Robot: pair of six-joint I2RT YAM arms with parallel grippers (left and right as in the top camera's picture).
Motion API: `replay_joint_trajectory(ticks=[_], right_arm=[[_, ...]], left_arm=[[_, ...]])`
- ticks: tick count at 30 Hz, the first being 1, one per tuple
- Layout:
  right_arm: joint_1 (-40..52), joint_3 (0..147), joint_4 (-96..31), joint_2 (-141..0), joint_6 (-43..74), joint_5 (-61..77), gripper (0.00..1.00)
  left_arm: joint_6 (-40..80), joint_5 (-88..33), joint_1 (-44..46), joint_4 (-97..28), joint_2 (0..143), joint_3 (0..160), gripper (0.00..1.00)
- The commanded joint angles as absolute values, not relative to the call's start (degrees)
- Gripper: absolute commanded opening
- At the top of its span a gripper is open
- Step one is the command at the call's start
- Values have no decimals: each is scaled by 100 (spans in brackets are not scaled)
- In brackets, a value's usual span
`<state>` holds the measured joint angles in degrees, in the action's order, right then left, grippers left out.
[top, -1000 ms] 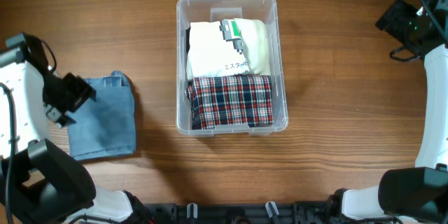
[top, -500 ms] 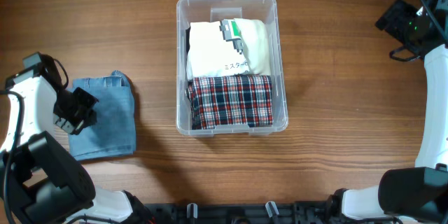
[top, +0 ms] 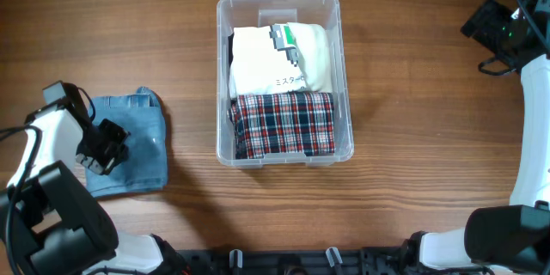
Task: Pack container
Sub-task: 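Withdraw the left gripper left to the blue denim garment, then grasp the blue denim garment's left edge with the left gripper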
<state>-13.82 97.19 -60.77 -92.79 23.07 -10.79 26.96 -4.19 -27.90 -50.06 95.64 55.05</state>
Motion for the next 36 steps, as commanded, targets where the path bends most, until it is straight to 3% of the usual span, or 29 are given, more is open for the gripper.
replay_joint_trajectory(ticks=[1,15,20,26,29,31,32,34,36], right_arm=[[-1411,9699,-6064,-9343,2263,-1199,100],[-1411,9699,-6064,-9343,2263,-1201,100],[-1411,9699,-6064,-9343,2263,-1201,100],[-1411,9699,-6064,-9343,2263,-1199,100],[-1411,9699,-6064,-9343,2263,-1201,100],[-1411,9699,-6064,-9343,2261,-1199,100],[-1411,9699,-6064,-9343,2263,-1199,100],[-1411,9699,-6064,-9343,2265,-1201,100],[-1411,9699,-6064,-9343,2261,-1201,100]], left_arm=[[2932,-1107,-2742,-4611,9640,5225,4],[4571,-1479,-1557,-2707,9640,5196,4],[4506,-1544,-1649,-2467,9590,5301,4],[3638,-2425,-1944,-2504,9087,5540,6],[3148,-2613,-2143,-2816,8611,5590,23],[2641,-2604,-2333,-3142,8241,5590,48],[2510,-2596,-2429,-3280,8093,5590,66],[2333,-2593,-2641,-3524,7822,5590,87],[2093,-2591,-2814,-3712,7666,5590,91]])
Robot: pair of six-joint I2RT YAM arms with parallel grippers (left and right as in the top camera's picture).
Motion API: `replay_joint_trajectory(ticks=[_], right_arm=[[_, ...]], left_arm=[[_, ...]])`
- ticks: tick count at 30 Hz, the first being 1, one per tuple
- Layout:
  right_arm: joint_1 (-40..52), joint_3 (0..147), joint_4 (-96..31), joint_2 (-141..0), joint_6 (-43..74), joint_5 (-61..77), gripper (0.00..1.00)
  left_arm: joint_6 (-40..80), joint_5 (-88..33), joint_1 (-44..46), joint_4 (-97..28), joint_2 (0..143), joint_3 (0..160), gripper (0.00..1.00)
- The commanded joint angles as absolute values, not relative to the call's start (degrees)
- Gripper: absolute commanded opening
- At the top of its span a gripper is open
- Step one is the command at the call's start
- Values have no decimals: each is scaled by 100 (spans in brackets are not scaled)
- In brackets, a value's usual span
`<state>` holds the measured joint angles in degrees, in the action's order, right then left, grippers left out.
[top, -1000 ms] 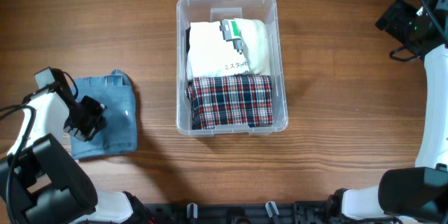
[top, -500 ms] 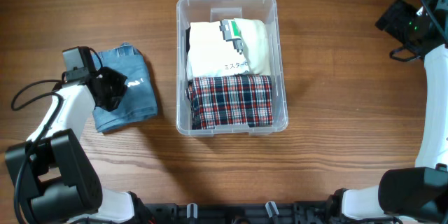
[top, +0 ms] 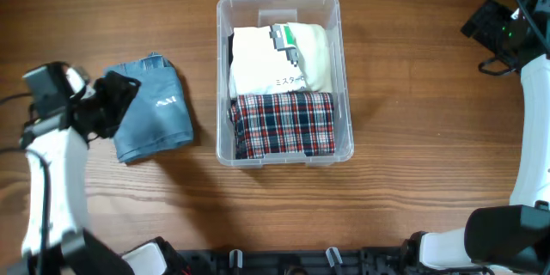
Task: Pack container
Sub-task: 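Grasp the blue denim garment's left edge with the left gripper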
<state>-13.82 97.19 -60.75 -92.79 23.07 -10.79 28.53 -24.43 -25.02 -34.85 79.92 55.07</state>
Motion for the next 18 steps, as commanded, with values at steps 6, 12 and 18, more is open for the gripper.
replay_joint_trajectory(ticks=[6,12,18], right_arm=[[-1411,9699,-6064,-9343,2263,-1199,100],[-1411,9699,-6064,-9343,2261,-1199,100],[-1411,9699,-6064,-9343,2263,-1201,100]], left_arm=[[1815,-2528,-3170,-3953,7889,5566,90],[1409,-2526,-3186,-3579,8580,5551,90],[1361,-2185,-3371,-3002,9290,5551,85]])
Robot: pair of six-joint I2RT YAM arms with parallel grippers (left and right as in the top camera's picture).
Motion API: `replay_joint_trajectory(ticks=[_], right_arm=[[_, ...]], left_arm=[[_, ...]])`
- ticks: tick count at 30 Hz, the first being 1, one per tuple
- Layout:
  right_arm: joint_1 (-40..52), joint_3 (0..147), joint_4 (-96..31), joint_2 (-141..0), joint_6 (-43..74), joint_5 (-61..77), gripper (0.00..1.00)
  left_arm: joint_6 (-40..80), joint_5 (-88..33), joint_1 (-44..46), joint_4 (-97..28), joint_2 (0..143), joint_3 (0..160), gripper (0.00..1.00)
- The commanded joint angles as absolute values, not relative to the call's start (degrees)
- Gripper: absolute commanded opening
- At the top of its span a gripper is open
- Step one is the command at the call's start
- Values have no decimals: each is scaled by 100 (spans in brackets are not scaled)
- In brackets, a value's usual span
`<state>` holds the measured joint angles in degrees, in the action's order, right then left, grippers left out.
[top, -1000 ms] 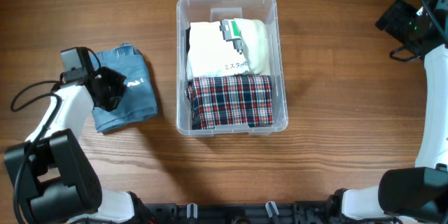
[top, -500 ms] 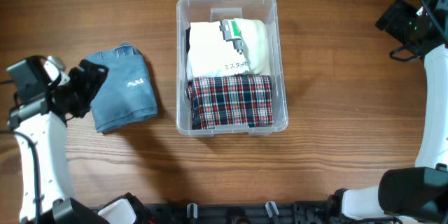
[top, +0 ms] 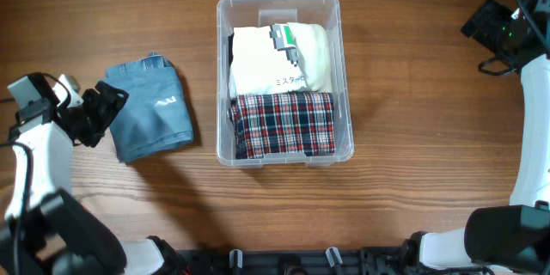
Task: Pack container
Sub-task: 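Grasp the blue denim garment's left edge with the left gripper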
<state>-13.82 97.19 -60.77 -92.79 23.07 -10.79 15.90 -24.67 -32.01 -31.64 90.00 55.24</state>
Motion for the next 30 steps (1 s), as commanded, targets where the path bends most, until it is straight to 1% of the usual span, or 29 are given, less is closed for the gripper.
replay_joint_trajectory(ticks=[1,4,12,22,30], right_arm=[[-1411,9699,-6064,-9343,2263,-1201,100],[-1411,9699,-6064,-9343,2261,-1201,100],[-1411,9699,-6064,-9343,2261,-1199,100],[-1411,9699,-6064,-9343,2263,-1199,100],[-1411,9699,-6064,-9343,2263,-1201,100]], left_arm=[[1350,-2021,-3424,-2961,9345,5551,84],[932,-1837,-3562,-2952,9424,5551,83],[917,-1887,-3575,-2952,9883,5551,83],[915,-3168,-3575,-2453,10562,5551,83],[915,-3660,-3575,-2320,10685,5551,83]])
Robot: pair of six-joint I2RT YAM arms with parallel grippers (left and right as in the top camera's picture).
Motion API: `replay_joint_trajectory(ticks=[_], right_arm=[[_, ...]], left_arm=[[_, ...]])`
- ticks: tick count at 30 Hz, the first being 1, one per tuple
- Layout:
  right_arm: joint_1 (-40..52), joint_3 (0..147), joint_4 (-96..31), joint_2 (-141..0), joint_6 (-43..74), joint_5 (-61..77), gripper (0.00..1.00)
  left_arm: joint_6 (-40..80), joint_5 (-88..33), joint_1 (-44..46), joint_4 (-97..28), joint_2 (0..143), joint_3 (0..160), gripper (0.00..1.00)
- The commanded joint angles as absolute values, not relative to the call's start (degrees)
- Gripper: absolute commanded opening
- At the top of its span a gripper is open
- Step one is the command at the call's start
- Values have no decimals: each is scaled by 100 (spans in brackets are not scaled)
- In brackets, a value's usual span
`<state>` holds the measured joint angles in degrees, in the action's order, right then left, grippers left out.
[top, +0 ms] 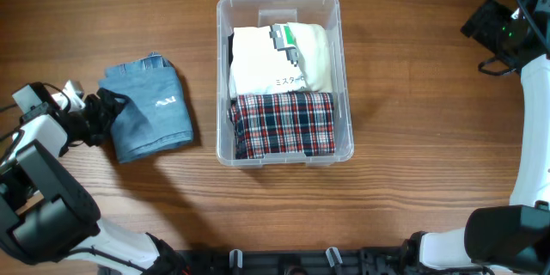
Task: Pack container
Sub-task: 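Grasp the blue denim garment's left edge with the left gripper, then lift the denim garment and carry it over the container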
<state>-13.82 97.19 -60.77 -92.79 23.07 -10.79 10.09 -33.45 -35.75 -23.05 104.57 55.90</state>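
A clear plastic container point(345, 77) stands mid-table. Inside it, a folded white shirt point(273, 56) fills the far half and a folded red plaid cloth point(284, 125) the near half. A folded blue denim garment point(153, 112) lies on the wood to the left of the container, apart from it. My left gripper point(107, 116) is at the denim's left edge; its dark fingers look spread, open, holding nothing. My right gripper point(488, 22) sits far off at the table's back right corner, and its jaws are too dark to read.
The right arm's white link point(531, 129) runs down the right edge of the table. Bare wooden tabletop point(412, 180) surrounds the container. Cables hang near the right arm at the top right.
The left arm has shifted slightly toward me, and its gripper is again against the denim's left edge. The denim, the container and the right arm have not moved.
The denim first lay at the near left with my left gripper on its left side. Then it lay farther back and closer to the container, turned a little, with the gripper at its left edge. After that the gripper stood just left of it, and it is there now.
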Motion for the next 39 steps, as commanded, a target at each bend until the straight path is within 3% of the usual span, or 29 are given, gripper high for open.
replay_joint_trajectory(ticks=[1,13,19,23,29,32,35,39], right_arm=[[-1411,9699,-6064,-9343,2263,-1201,100],[-1411,9699,-6064,-9343,2263,-1201,100],[-1411,9699,-6064,-9343,2261,-1199,100],[-1411,9699,-6064,-9343,2263,-1201,100],[-1411,9699,-6064,-9343,2263,-1199,100],[-1411,9699,-6064,-9343,2263,-1199,100],[-1411,9699,-6064,-9343,2261,-1201,100],[-1411,9699,-6064,-9343,2263,-1201,100]], left_arm=[[915,-3664,-3575,-2322,10696,5551,83],[917,-3695,-3575,-2307,11426,5551,82],[917,-3706,-3575,-2329,11609,5551,73],[917,-3704,-3575,-2357,11616,5551,60],[919,-3708,-3575,-2423,11616,5551,23],[919,-3806,-3575,-2458,11616,5551,19],[919,-4209,-3579,-2438,11585,5555,4],[923,-4779,-3579,-2473,11413,5686,4]])
